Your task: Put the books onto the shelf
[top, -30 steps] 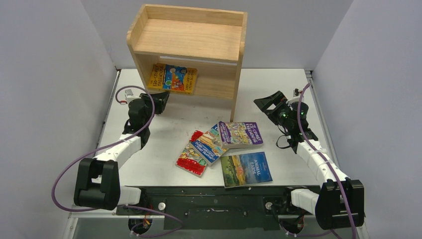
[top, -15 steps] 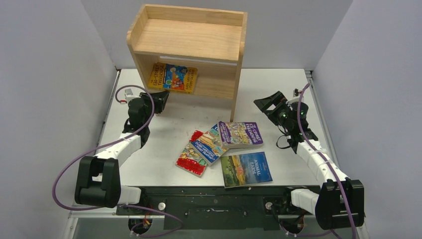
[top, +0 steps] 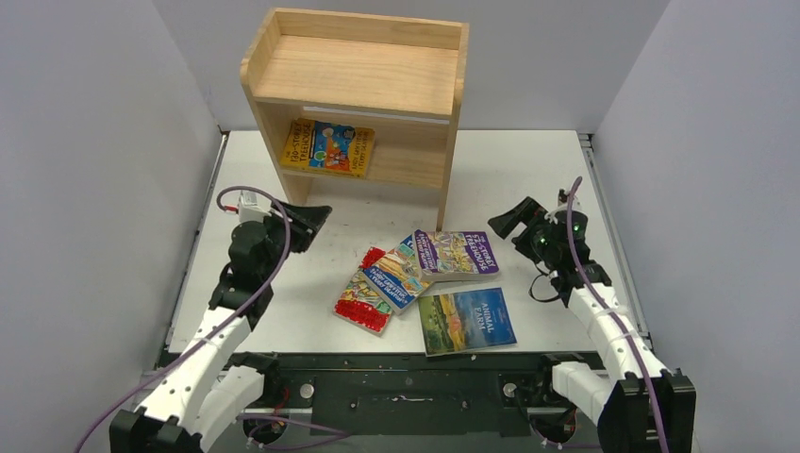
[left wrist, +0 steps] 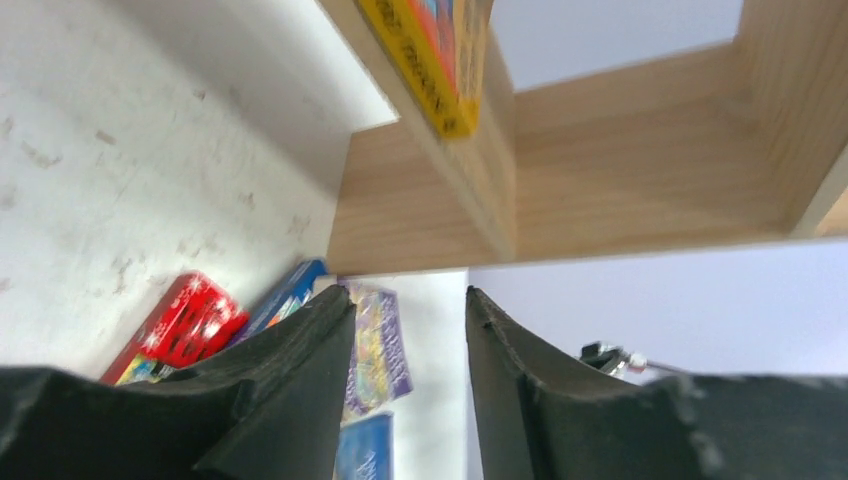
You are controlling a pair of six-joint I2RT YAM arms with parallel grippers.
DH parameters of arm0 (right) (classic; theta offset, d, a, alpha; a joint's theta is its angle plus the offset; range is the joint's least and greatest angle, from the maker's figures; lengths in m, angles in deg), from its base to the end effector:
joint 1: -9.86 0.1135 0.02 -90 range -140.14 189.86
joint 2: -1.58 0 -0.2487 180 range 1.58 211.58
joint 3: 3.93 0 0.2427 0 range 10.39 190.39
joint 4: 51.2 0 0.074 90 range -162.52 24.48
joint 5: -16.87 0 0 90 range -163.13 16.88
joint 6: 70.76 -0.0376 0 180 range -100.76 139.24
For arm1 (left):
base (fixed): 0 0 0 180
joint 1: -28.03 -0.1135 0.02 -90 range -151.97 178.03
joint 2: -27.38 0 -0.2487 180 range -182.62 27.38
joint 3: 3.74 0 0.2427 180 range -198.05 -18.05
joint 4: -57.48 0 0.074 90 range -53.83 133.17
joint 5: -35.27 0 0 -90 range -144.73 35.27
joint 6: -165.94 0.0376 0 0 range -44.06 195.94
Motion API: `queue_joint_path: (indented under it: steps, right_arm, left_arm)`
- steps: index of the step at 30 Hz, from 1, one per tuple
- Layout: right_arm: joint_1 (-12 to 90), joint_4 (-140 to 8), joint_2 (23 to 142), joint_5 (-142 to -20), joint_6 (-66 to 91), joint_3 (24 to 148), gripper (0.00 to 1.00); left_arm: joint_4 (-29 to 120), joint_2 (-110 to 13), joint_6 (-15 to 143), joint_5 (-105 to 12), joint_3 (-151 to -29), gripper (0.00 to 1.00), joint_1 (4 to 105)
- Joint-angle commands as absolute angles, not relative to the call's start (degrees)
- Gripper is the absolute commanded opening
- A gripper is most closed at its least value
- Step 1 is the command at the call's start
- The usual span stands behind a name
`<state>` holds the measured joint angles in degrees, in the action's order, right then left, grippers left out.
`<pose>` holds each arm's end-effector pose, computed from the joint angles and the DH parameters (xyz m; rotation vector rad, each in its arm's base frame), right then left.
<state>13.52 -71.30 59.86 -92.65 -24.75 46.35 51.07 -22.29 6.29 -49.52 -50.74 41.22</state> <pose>0.2249 0.0270 0.2397 0.5288 2.0784 0.8524 0.2052 -0.0516 0.2742 -0.8198 1.6803 -1.1179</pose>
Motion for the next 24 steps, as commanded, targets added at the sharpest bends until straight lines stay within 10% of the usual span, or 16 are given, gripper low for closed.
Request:
queue_joint_path:
  steps: [1, 14, 24]
  right_arm:
    - [14.7, -74.6, 55.8, -95.5, -31.5, 39.9, 0.9]
    - [32.8, -42.9, 63.4, -89.6, -65.9, 23.7, 0.9]
    - [33.2, -20.8, 76.7, -84.2, -78.5, 16.7, 0.9]
  left_arm:
    - [35.6, -16.5, 18.9, -56.4, -50.3, 0.46, 47.7]
    - [37.6, -19.3, 23.8, -54.7, -49.0, 0.79, 53.3]
    - [40.9, -21.9, 23.5, -52.7, -49.7, 0.86, 53.4]
